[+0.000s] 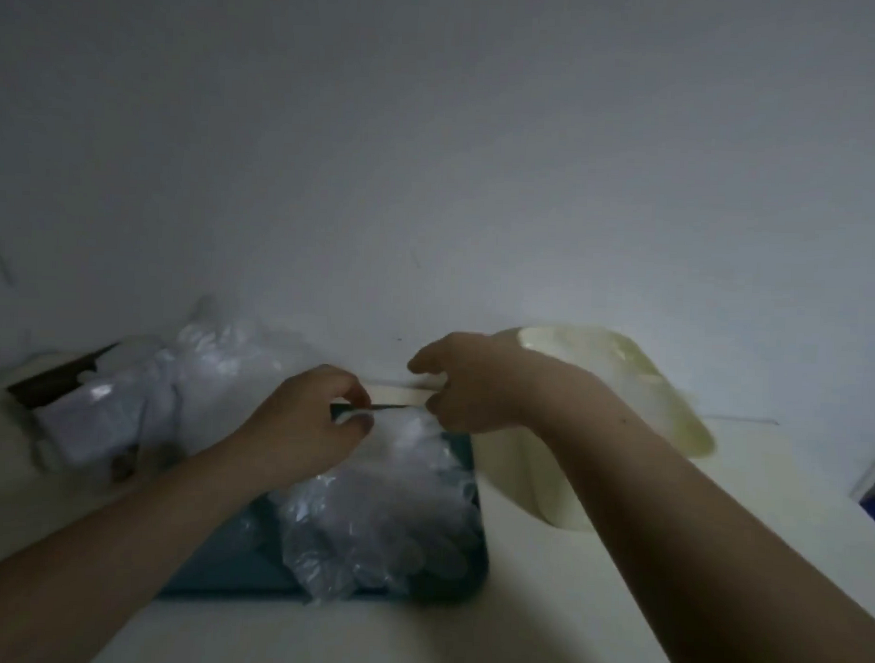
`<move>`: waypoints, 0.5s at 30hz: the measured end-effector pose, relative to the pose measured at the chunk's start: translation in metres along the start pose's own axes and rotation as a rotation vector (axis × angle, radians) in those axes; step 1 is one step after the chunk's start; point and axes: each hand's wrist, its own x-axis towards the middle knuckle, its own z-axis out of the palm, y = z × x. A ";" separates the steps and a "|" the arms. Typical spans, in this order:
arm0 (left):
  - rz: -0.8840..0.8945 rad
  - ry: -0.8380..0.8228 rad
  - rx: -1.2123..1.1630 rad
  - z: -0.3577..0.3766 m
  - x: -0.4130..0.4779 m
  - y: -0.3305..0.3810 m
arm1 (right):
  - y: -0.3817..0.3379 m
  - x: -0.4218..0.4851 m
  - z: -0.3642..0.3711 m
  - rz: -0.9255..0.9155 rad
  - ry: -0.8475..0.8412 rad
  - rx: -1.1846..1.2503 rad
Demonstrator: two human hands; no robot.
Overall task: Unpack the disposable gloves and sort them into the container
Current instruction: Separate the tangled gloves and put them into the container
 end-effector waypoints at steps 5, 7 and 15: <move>0.033 -0.085 0.080 0.010 -0.033 -0.046 | -0.026 0.042 0.082 -0.036 -0.300 -0.014; 0.015 -0.092 0.039 0.012 -0.041 -0.058 | -0.034 0.054 0.097 -0.040 -0.311 -0.036; -0.019 0.062 -0.106 0.022 -0.024 -0.075 | -0.021 0.083 0.113 0.150 -0.160 0.094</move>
